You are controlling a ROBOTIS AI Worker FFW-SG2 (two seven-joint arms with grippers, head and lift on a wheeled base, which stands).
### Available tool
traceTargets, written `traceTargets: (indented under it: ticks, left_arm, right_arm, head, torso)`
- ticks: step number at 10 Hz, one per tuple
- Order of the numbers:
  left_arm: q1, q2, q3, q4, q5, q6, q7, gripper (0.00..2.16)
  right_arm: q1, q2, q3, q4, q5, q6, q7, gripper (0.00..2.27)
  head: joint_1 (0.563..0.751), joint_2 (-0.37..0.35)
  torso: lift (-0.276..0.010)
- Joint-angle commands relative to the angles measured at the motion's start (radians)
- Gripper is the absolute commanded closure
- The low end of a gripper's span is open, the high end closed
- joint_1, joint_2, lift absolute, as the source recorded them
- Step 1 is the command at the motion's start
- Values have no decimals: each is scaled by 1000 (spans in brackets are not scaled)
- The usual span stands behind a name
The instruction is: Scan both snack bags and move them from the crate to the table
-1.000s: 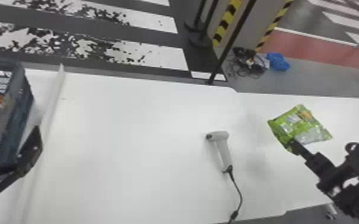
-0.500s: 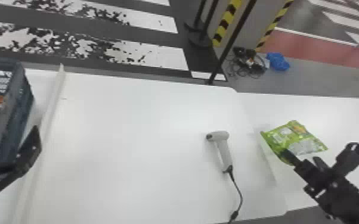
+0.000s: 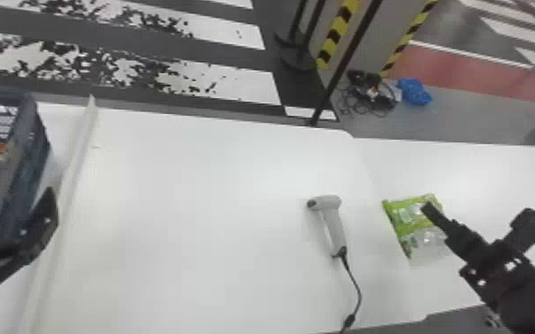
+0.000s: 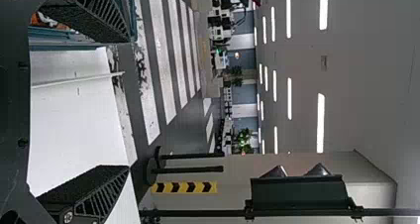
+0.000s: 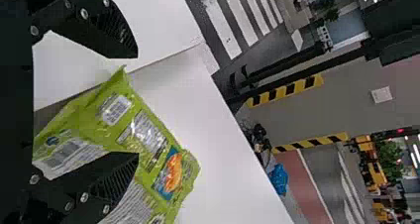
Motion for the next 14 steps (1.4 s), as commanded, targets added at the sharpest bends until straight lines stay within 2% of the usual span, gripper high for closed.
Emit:
traceTargets:
  ticks: [1, 2, 5, 7, 9, 10, 12, 14]
  left_arm:
    - [0, -4, -1, -4, 0, 0, 0, 83]
    - [-2, -6, -1, -4, 0, 0, 0, 83]
    - [-5, -10, -4, -4, -2, 3, 3, 83]
    - [-6, -15, -3, 1, 0, 3, 9, 83]
    - [-6, -18, -3, 11, 0, 0, 17, 83]
    - [-6, -23, -4, 13, 0, 0, 20, 83]
    - [-6, -33, -4, 24, 9, -12, 25, 83]
    - [-8, -41, 2, 28, 11, -15, 26, 83]
  right_arm:
    - [80, 71, 12, -184, 49, -47, 0, 56]
    - [138, 123, 41, -296, 69, -115, 0, 60]
    - [290, 231, 189, -532, 120, -342, -3, 63]
    - [359, 260, 350, -595, 220, -495, -28, 63]
    - [388, 274, 511, -564, 330, -646, -89, 63]
    - [388, 288, 568, -534, 372, -707, -104, 63]
    - [393, 298, 638, -485, 436, -793, -135, 66]
    - [394, 312, 647, -454, 451, -830, -135, 66]
  head:
    - [695, -350]
    - [695, -350]
    - [695, -350]
    - [695, -350]
    - [695, -250]
    - [695, -227]
    - [695, -138]
    - [695, -87]
  torso:
    - [-88]
    - [-88]
    - [-88]
    - [-88]
    - [-88]
    - [-88]
    - [-88]
    - [-88]
